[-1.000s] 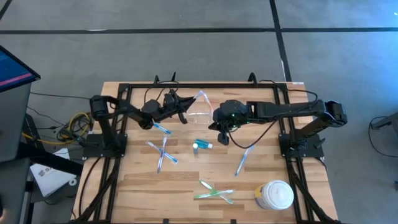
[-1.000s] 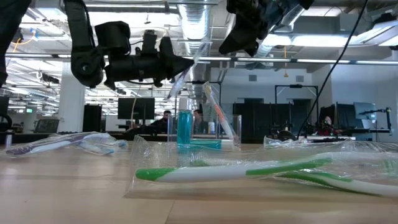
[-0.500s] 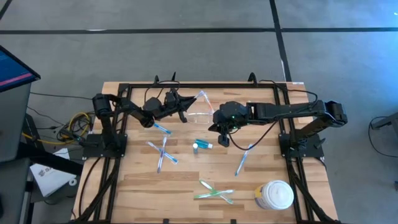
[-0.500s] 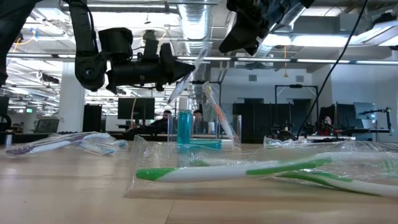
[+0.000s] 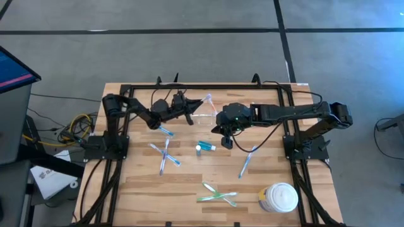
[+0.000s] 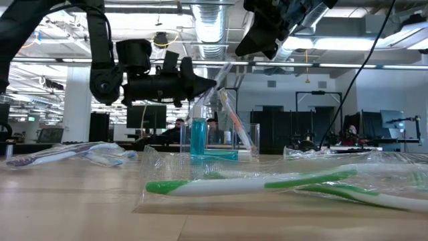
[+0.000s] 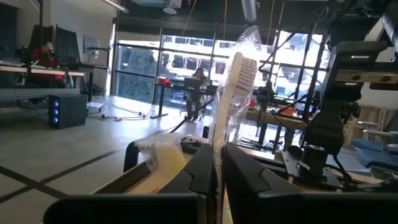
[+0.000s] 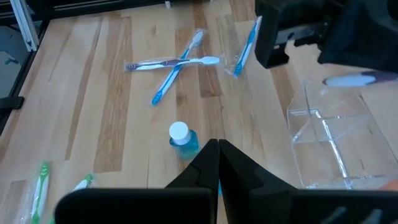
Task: Pick & Place toothbrushing station
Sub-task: Put the top purple toothbrush into the transparent organizer
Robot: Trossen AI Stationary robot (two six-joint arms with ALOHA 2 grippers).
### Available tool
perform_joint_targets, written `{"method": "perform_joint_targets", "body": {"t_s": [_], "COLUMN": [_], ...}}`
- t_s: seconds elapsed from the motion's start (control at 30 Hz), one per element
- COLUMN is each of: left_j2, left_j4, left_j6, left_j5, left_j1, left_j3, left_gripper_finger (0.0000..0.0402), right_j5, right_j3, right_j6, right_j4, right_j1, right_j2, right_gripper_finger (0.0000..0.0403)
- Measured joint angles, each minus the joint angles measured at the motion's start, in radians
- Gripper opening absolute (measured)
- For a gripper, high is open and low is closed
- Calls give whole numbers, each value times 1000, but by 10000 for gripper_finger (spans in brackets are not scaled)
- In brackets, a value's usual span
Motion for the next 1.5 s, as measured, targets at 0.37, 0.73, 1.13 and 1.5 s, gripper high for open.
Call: {"method": "perform_joint_targets", "body": {"t_s": [0.37,0.73,1.13,1.5], "left_j2": [73,73,73,73], "left_j4": [-1,0,-23,-26], "left_j6": [-20,-21,-22,-50], "left_j5": [9,9,9,9], "left_j1": [0,-1,-1,0], "left_j3": [12,12,12,12], "left_gripper_finger": [15,43,44,52], "right_j5": [0,0,0,0], "right_j3": [0,0,0,0], "right_j6": [0,0,0,0], "right_j4": [-4,-4,-4,-4], "right_j1": [0,0,0,0], "right_j2": [0,0,0,1], "right_gripper_finger": [0,0,0,0]}}
